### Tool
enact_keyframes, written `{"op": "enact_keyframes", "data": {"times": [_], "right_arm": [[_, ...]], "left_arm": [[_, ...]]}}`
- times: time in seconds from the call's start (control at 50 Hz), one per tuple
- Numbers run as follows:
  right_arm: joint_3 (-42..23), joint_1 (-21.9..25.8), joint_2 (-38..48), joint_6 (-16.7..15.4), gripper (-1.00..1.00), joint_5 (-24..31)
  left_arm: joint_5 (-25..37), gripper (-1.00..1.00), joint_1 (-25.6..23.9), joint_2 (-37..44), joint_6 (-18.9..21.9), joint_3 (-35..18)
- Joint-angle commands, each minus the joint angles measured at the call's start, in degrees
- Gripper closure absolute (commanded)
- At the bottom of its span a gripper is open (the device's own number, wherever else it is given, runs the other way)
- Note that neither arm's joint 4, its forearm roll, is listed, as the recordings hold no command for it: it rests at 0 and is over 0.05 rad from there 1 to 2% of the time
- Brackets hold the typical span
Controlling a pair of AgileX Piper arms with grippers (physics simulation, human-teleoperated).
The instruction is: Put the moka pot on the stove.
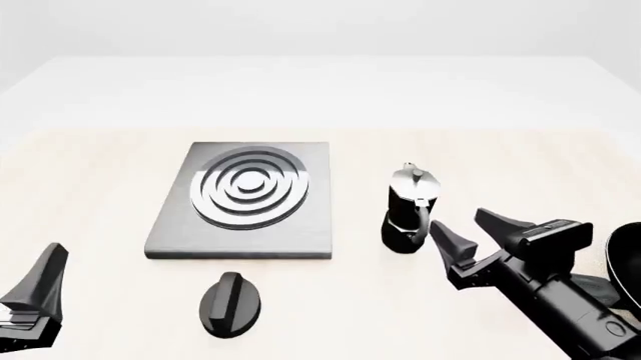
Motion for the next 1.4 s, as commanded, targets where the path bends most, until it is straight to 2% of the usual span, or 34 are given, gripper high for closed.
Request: {"op": "enact_keyframes", "data": {"times": [0.02,0.7,1.4], "right_arm": [[-0.89,0.21,2.33,0.29,-1.0,-1.32],[-1.19,0.53,11.66,1.55,-1.0,-8.47],[-2.91,1.44,18.43,2.49,-1.0,-12.25]], "left_arm": [[0.0,-1.0,0.0,0.0,0.0,0.0],[0.0,-1.0,0.0,0.0,0.0,0.0],[0.0,-1.0,0.0,0.0,0.0,0.0]]}}
